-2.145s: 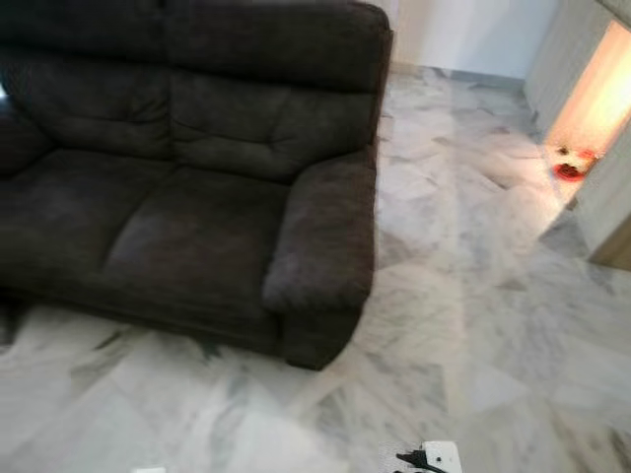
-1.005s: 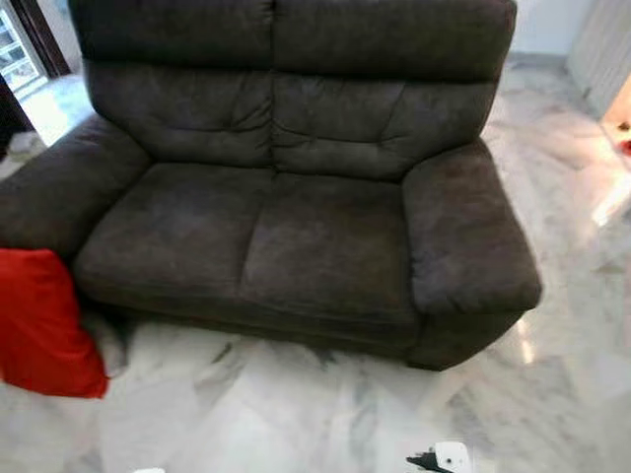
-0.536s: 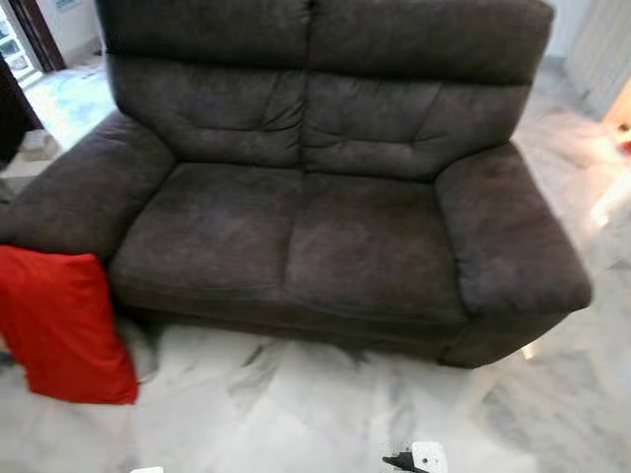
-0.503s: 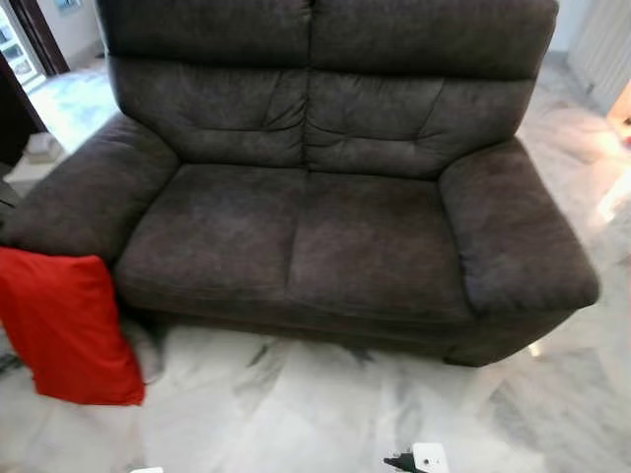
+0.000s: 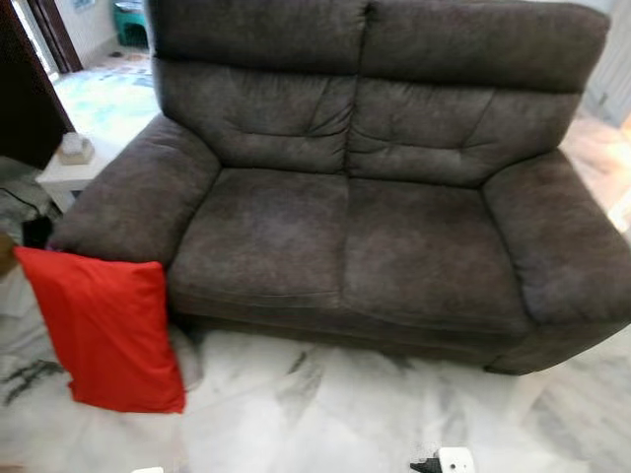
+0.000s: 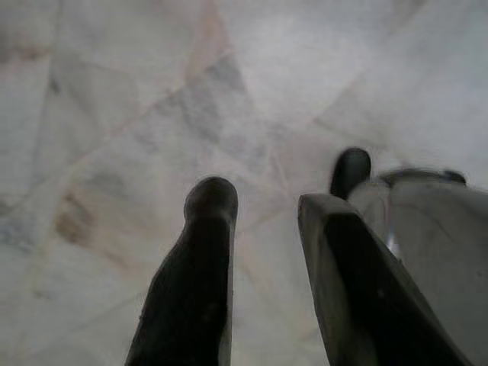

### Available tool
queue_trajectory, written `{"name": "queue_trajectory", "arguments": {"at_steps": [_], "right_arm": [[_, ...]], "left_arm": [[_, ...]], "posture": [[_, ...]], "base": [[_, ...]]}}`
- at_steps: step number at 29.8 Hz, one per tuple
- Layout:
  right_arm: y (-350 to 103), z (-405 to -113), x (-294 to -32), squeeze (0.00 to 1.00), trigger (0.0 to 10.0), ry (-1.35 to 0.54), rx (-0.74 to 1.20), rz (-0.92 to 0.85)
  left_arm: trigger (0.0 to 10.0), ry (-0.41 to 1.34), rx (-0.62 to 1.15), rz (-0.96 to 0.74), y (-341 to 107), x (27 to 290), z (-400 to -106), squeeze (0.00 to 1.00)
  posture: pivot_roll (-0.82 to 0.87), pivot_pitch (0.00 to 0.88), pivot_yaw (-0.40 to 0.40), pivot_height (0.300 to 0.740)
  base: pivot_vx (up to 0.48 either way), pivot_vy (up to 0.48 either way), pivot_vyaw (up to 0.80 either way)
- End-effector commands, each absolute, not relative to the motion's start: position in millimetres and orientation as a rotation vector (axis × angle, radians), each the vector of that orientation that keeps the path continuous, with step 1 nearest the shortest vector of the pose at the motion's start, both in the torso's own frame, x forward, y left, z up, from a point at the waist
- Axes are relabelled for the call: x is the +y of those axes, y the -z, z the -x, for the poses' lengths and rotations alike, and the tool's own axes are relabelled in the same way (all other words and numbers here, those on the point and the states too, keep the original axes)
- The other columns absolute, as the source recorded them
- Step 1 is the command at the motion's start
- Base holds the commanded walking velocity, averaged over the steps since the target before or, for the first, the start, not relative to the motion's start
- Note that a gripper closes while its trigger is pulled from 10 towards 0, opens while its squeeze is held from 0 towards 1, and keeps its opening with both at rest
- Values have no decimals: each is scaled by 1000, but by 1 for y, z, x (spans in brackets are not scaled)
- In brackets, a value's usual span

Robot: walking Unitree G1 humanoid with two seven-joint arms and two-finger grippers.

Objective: Move the pillow to the sofa from floor

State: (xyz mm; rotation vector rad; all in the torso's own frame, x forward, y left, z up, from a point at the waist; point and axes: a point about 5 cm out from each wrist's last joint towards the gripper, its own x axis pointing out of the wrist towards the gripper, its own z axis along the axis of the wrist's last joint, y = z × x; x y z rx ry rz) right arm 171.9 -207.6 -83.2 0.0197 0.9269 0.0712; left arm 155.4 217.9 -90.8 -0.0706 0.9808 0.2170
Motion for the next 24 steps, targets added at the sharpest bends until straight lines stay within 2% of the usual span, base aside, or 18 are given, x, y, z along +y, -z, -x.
{"name": "queue_trajectory", "arguments": {"at_steps": [1,14,24], "right_arm": [[82,-175,-205,0,10000,-80,920,-24],[85,-178,-182,0,10000,-113,921,-26],[85,-177,-181,0,10000,-115,924,-13]], "left_arm": [[10000,-228,1010,65,94,222,-147,0],[10000,-228,1012,62,94,223,-145,0],[10000,-239,1009,70,94,222,-145,0]], "posture": [[33,119,8,740],[39,113,9,740],[46,115,5,740]], "base": [[0,480,0],[0,480,0],[0,480,0]]}}
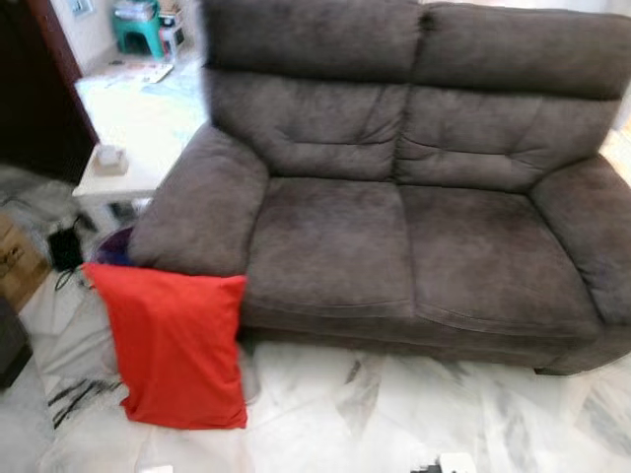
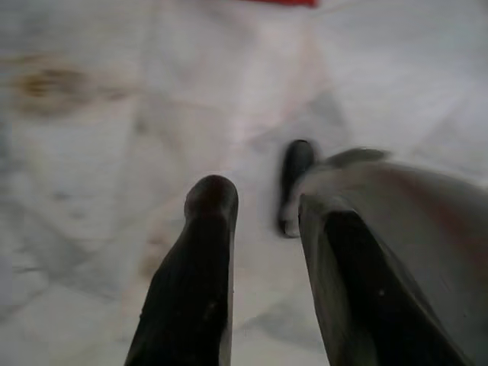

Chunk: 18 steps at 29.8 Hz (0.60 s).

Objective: Move the pillow to the sofa from floor

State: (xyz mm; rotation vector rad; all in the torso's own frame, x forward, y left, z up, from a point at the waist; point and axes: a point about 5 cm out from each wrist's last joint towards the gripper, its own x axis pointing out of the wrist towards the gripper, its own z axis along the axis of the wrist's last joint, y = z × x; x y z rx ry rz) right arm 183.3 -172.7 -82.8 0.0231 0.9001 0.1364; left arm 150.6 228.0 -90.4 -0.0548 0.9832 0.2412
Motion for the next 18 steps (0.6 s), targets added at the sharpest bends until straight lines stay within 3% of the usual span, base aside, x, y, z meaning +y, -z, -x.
{"name": "queue_trajectory", "arguments": {"at_steps": [1,8,18], "right_arm": [[85,-177,-182,0,10000,-115,923,-13],[84,-179,-186,0,10000,-111,918,-17],[83,-179,-184,0,10000,-111,903,-20]], "left_arm": [[10000,-239,1009,70,94,222,-145,0],[10000,-240,1010,66,94,222,-145,0],[10000,-250,995,58,92,229,-145,0]], "posture": [[45,119,4,740],[45,121,6,740],[46,125,6,740]], "base": [[0,480,0],[0,471,0],[0,0,0]]}}
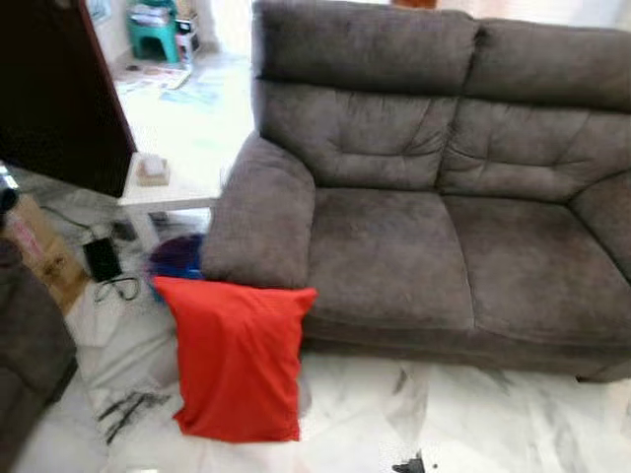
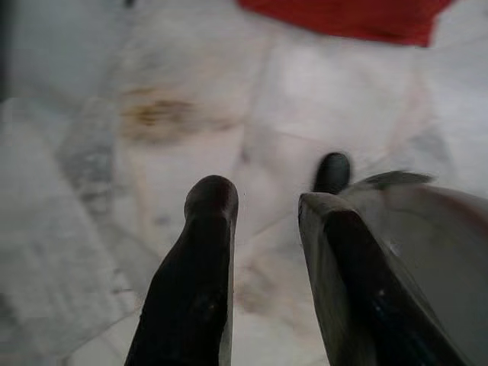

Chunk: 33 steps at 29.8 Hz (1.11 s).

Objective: Move the pillow to the sofa from floor

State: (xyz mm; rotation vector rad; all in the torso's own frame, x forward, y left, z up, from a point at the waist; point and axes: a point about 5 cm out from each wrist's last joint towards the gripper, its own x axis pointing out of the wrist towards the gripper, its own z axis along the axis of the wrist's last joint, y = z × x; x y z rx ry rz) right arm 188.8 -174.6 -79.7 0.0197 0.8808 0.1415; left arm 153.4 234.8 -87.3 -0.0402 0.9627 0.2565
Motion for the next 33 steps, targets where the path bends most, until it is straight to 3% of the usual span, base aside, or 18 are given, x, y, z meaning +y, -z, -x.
{"name": "queue_trajectory", "arguments": {"at_steps": [1,14,33], "right_arm": [[83,-179,-184,0,10000,-106,902,-21],[81,-185,-184,0,10000,-78,901,-23],[83,-182,-189,0,10000,-52,918,-26]], "left_arm": [[10000,-250,995,58,92,229,-145,0],[10000,-256,982,73,91,227,-150,0],[10000,-272,963,88,89,230,-154,0]], "posture": [[46,127,7,740],[49,145,4,740],[51,149,4,740]], "base": [[0,0,0],[0,0,0],[284,0,0]]}}
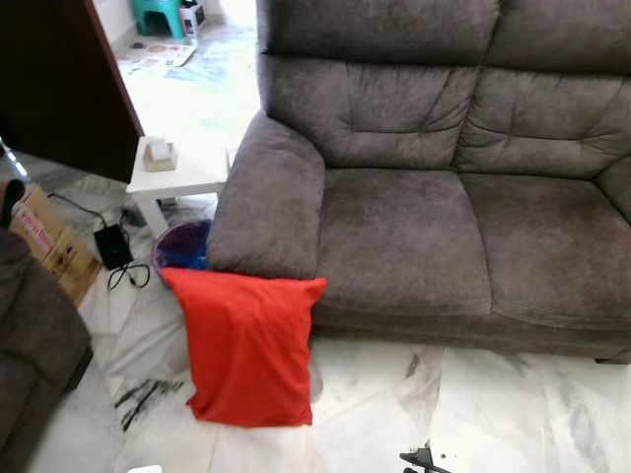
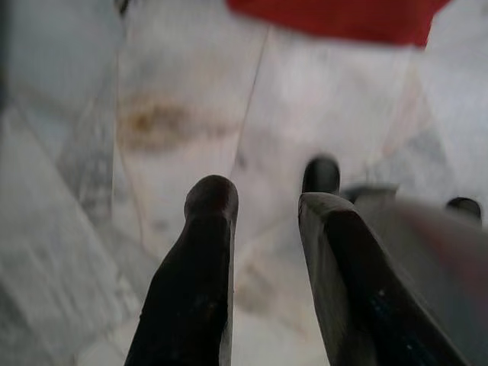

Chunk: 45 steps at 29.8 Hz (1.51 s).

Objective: Move the pillow to the sofa from floor

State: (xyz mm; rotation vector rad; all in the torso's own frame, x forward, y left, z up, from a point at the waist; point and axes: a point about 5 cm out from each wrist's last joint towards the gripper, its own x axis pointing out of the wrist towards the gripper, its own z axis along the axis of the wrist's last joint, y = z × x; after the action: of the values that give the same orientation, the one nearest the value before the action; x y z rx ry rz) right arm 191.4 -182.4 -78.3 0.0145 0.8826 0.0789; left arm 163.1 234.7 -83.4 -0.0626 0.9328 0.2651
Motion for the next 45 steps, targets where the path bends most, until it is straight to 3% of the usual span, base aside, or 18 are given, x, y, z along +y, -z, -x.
{"name": "queue_trajectory", "arguments": {"at_steps": [1,10,40,45], "right_arm": [[82,-182,-189,0,10000,-52,918,-27],[78,-188,-188,0,10000,-90,878,-22],[79,-188,-184,0,10000,-87,885,-38],[80,-186,-185,0,10000,-59,884,-72]], "left_arm": [[10000,-273,963,90,89,229,-153,0],[10000,-285,970,88,90,228,-151,0],[10000,-279,947,72,87,229,-158,0],[10000,-280,950,72,87,229,-157,0]], "posture": [[51,149,3,740],[51,148,1,740],[56,144,2,740],[56,145,2,740]], "base": [[307,0,0],[271,0,0],[0,0,800],[0,0,0]]}}
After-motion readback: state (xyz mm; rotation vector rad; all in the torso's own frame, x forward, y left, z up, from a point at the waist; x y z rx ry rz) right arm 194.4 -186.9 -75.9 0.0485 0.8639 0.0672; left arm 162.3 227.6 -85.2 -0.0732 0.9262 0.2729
